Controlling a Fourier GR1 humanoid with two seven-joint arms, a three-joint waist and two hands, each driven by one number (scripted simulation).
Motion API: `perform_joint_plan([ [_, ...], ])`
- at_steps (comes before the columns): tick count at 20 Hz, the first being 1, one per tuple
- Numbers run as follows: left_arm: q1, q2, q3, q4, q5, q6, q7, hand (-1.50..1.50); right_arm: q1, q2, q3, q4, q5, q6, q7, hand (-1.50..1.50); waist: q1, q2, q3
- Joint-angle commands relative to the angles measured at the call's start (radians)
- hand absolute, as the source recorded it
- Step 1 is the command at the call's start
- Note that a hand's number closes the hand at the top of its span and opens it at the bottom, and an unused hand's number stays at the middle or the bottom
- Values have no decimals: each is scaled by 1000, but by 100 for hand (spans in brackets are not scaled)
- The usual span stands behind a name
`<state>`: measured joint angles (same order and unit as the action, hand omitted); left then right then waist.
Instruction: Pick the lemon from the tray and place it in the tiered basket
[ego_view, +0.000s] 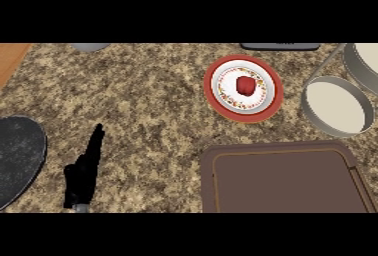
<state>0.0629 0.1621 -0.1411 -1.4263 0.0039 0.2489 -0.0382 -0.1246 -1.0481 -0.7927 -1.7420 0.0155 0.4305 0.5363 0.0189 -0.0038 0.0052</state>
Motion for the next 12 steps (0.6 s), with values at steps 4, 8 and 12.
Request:
perform_joint_plan([
  [4,-20,-34,-12,77,-8,-4,53,0,-184,-33,249,177,87,-123,-5,150,16,14,-6],
  [8,-19,10,21,47,10,-38,80,0,-285,-25,356,313,115,-134,-83,150,20,14,-6],
  [12,37,-33,-29,5,-22,-14,56,0,-356,-14,442,427,186,-144,-166,150,14,10,-5],
])
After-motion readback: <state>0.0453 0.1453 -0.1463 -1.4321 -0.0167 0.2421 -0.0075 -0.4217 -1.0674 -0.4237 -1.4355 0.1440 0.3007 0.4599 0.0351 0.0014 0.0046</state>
